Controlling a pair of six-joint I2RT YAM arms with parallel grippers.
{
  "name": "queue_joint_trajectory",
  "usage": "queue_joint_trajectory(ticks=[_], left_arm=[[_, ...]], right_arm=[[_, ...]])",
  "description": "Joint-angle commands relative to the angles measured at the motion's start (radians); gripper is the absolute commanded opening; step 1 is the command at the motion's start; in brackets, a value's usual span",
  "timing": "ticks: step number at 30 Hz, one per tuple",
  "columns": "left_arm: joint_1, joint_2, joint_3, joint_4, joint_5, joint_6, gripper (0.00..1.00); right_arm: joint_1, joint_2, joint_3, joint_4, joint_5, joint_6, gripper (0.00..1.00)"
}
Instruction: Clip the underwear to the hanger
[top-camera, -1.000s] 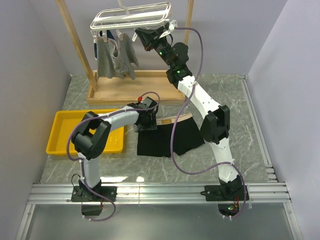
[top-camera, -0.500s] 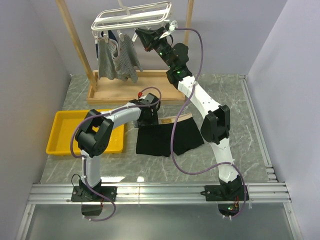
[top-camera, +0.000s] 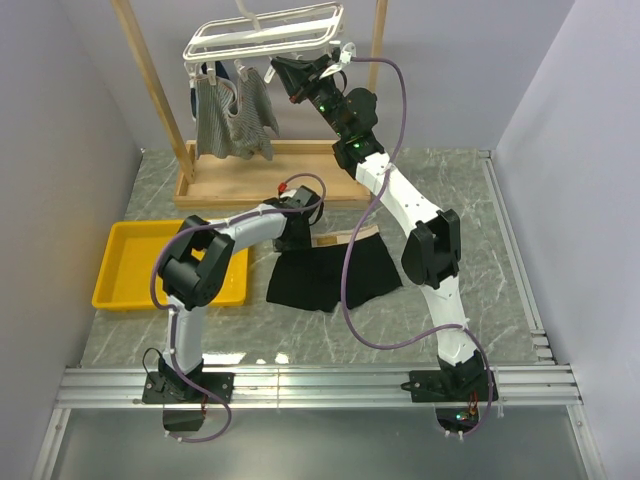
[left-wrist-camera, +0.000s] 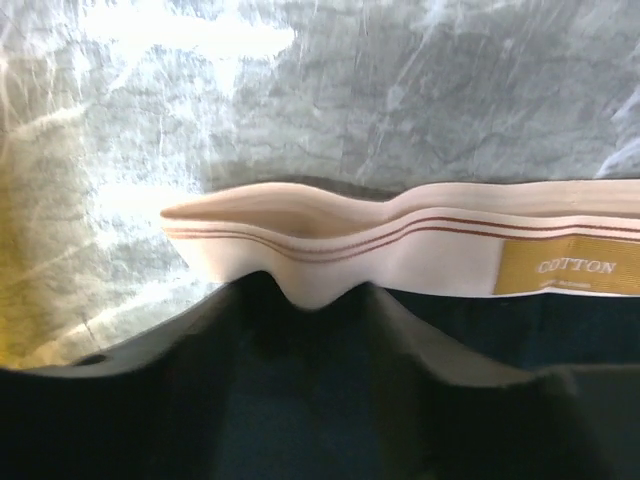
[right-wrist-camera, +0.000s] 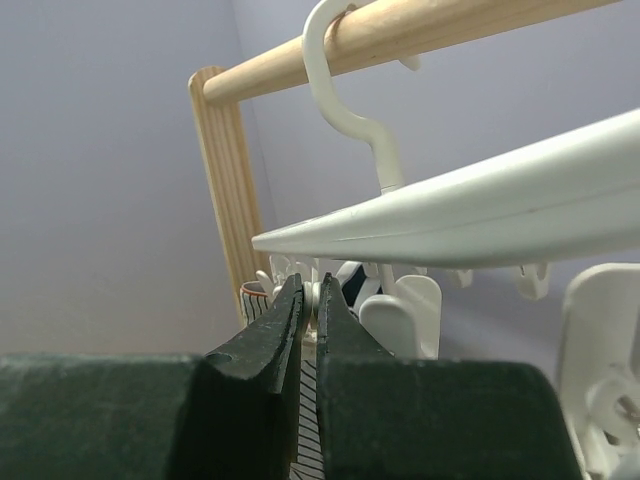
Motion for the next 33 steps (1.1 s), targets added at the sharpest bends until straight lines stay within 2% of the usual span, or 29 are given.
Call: queue_joint_trajectory(ticks=[1, 3, 4, 7, 9, 11, 12, 18, 19, 26, 29, 33], left_arm=[[0.003, 0.067, -0.004, 0.007, 0.029, 0.004, 0.50], [0.003, 0.080, 0.007, 0.009, 0.032, 0.011, 0.43], [0.003, 0.081, 0.009, 0.012, 0.035, 0.017, 0.33], [0.003, 0.052, 0.001, 0.047, 0.020, 0.047, 0.17], [0.003, -0.026, -0.049, 0.132, 0.017, 0.089, 0.13], [0.001, -0.100, -0.111, 0.226, 0.012, 0.143, 0.02], [0.000, -0.176, -0.182, 0.334, 0.007, 0.161, 0.00], [-0.002, -0.432, -0.463, 0.757, 0.052, 0.397, 0.00], [-0.002, -0.454, -0.494, 0.871, 0.062, 0.437, 0.00], [0.000, -0.545, -0.654, 1.256, 0.063, 0.762, 0.00], [0.015, -0.548, -0.676, 1.369, 0.069, 0.824, 0.00], [0.096, -0.537, -0.604, 1.362, 0.171, 0.781, 0.00]], right_arm=[[-0.004, -0.061, -0.005, 0.032, -0.004, 0.010, 0.00], [-0.004, -0.062, -0.005, 0.032, -0.005, 0.010, 0.00], [-0.004, -0.063, -0.005, 0.029, -0.008, 0.009, 0.00], [-0.005, -0.064, -0.008, 0.026, -0.010, 0.007, 0.00], [-0.005, -0.064, -0.007, 0.028, -0.013, 0.006, 0.00], [-0.007, -0.064, -0.008, 0.026, -0.013, 0.006, 0.00], [-0.005, -0.064, -0.008, 0.026, -0.013, 0.006, 0.00], [-0.010, -0.076, -0.037, 0.038, -0.004, 0.018, 0.00], [-0.010, -0.078, -0.038, 0.037, -0.005, 0.022, 0.00], [-0.013, -0.095, -0.067, 0.038, -0.005, 0.049, 0.00], [-0.016, -0.098, -0.071, 0.043, -0.005, 0.055, 0.00], [-0.016, -0.101, -0.073, 0.043, -0.008, 0.056, 0.00]])
